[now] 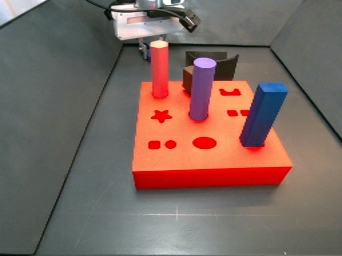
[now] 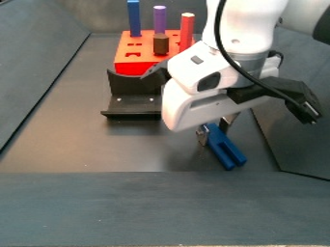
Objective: Pick up the square-circle object. Move up. Place the square-circle object on the fixture. Regrasp the square-circle object. Move to above the board. Insert the square-circle object.
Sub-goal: Pick up the square-circle object, then move up.
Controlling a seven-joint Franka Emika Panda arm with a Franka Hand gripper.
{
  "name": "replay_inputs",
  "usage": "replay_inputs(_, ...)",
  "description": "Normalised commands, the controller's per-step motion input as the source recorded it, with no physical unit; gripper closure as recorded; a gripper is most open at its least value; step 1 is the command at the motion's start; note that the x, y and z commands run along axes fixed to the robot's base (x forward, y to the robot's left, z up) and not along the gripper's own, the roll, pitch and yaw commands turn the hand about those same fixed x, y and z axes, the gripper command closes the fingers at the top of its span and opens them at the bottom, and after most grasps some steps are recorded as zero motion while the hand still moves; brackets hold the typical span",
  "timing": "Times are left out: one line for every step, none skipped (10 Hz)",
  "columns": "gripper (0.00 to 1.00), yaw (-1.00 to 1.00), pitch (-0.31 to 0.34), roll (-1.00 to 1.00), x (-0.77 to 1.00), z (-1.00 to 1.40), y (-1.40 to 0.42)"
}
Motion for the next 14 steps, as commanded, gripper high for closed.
replay_inputs(1.00,0.00,0.000,0.00,0.00,0.00,0.00)
replay_inputs(1.00,0.00,0.000,0.00,0.00,0.00,0.00)
replay_inputs(1.00,0.00,0.000,0.00,0.00,0.00,0.00)
replay_inputs(1.00,0.00,0.000,0.00,0.00,0.00,0.00)
replay_inputs(1.00,0.00,0.000,0.00,0.00,0.00,0.00)
replay_inputs(1.00,0.00,0.000,0.00,0.00,0.00,0.00)
replay_inputs(1.00,0.00,0.000,0.00,0.00,0.00,0.00)
replay_inputs(1.00,0.00,0.000,0.00,0.00,0.83,0.00)
replay_inputs(1.00,0.00,0.010,-0.01,-0.01,0.83,-0.01)
replay_inputs(1.00,-0.01,0.049,0.00,-0.03,0.73,-0.01)
replay_inputs(1.00,-0.01,0.085,0.02,-0.02,0.61,0.00)
replay_inputs(1.00,-0.01,0.135,0.04,0.00,0.45,0.00)
replay_inputs(1.00,-0.01,0.158,0.06,0.00,0.34,0.00)
replay_inputs(1.00,-0.01,0.168,0.08,-0.01,0.24,0.00)
